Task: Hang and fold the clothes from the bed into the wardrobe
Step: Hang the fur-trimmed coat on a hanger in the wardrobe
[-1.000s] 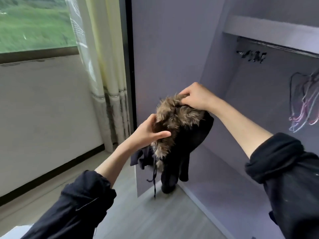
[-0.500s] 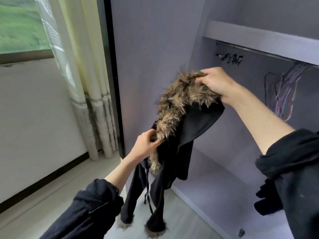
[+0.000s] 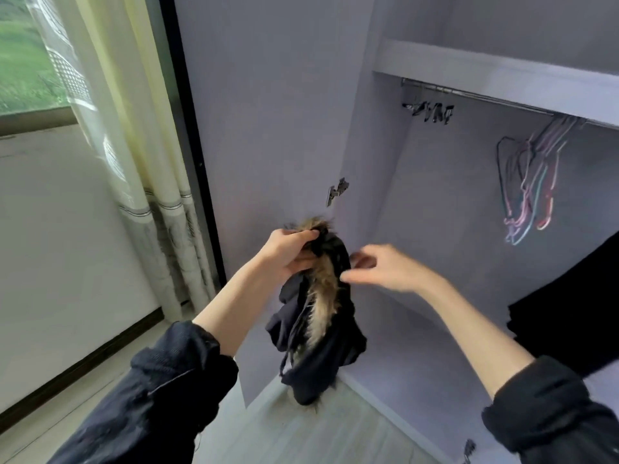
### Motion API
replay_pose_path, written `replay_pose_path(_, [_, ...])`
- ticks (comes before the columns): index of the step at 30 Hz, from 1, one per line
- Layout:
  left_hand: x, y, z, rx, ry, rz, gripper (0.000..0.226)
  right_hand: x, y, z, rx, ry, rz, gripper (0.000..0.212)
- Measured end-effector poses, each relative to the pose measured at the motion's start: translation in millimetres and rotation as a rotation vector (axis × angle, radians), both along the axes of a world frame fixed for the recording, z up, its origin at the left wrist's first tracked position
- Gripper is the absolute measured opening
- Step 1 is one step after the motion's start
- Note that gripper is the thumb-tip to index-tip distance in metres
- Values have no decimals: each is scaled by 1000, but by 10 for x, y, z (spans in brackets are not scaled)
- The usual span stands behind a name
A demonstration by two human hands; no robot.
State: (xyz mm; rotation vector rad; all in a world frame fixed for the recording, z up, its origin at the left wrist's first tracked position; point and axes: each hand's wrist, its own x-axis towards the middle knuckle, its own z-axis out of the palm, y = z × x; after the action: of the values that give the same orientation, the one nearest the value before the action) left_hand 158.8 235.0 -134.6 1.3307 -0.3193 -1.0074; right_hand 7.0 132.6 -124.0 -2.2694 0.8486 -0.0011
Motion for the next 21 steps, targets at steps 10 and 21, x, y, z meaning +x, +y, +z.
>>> replay_pose_path(10, [57, 13, -91, 14, -377, -7, 17, 129, -175, -163, 511, -408, -513, 22])
replay_pose_path(21, [-352, 123, -425, 145, -679, -448, 76, 314, -263, 34, 706, -494, -593, 13])
